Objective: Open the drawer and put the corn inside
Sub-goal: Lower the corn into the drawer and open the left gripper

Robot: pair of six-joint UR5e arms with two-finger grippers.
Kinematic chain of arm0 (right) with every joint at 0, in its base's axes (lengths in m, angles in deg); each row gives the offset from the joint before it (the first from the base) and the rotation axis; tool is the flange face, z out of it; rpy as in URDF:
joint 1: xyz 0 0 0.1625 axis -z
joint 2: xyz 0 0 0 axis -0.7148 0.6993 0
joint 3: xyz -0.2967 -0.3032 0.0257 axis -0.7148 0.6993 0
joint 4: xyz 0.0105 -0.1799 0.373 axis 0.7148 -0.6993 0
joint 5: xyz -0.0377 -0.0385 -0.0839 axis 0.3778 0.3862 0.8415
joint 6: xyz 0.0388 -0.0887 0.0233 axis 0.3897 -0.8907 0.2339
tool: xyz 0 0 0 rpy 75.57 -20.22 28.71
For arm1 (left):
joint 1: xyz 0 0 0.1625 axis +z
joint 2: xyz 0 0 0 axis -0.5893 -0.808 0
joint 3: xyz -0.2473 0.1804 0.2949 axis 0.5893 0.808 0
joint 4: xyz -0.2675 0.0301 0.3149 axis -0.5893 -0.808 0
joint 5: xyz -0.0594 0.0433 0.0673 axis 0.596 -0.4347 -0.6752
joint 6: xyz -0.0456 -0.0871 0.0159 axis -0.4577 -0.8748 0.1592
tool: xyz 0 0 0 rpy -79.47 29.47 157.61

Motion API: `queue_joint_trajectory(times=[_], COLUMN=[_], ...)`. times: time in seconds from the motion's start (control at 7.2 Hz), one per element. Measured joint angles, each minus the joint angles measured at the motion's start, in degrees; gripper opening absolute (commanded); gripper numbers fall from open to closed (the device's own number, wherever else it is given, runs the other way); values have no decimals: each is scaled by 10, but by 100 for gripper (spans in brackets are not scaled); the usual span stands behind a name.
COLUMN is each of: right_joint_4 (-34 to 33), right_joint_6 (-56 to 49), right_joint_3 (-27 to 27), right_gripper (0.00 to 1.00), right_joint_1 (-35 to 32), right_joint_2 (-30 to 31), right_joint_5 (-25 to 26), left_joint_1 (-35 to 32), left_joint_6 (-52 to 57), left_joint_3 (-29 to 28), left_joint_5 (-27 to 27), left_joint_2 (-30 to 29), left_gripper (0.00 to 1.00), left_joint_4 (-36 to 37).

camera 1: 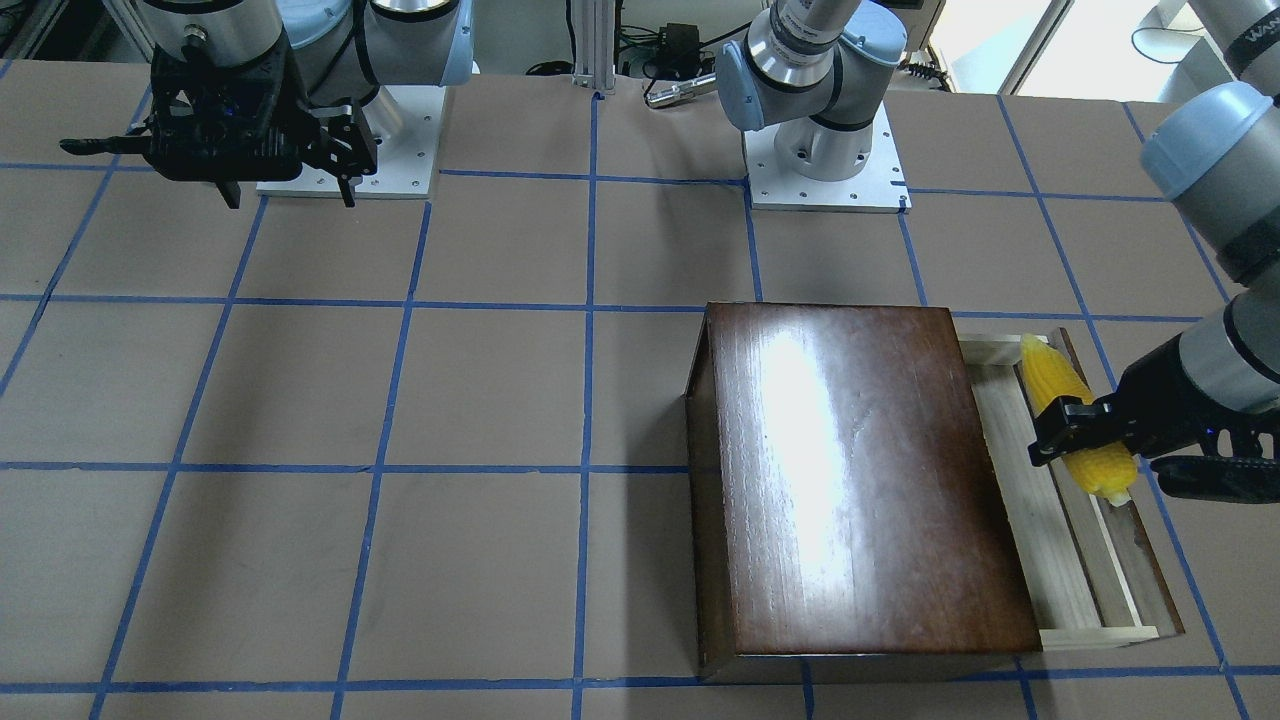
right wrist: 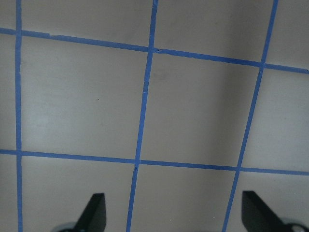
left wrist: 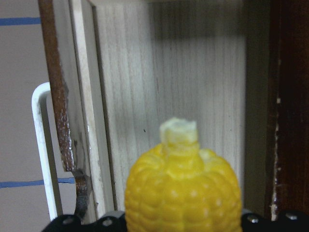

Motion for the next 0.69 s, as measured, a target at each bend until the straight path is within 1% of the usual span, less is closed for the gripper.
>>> queue_joint_trajectory(times=[0.42,0.69], right_joint_4=[0,0], right_joint_6=[0,0], right_joint_3=[0,0], right_gripper=[100,100], right_joint_1=[0,0], right_joint_2=[0,-1], right_joint_5=[0,0], left_joint_1=[0,-7], left_joint_6=[0,-21], left_joint_3=[-1,-8], left_joint_5=[-5,-4], left_joint_2=[1,21], left_gripper=[100,100], left_joint_4=[-1,-6])
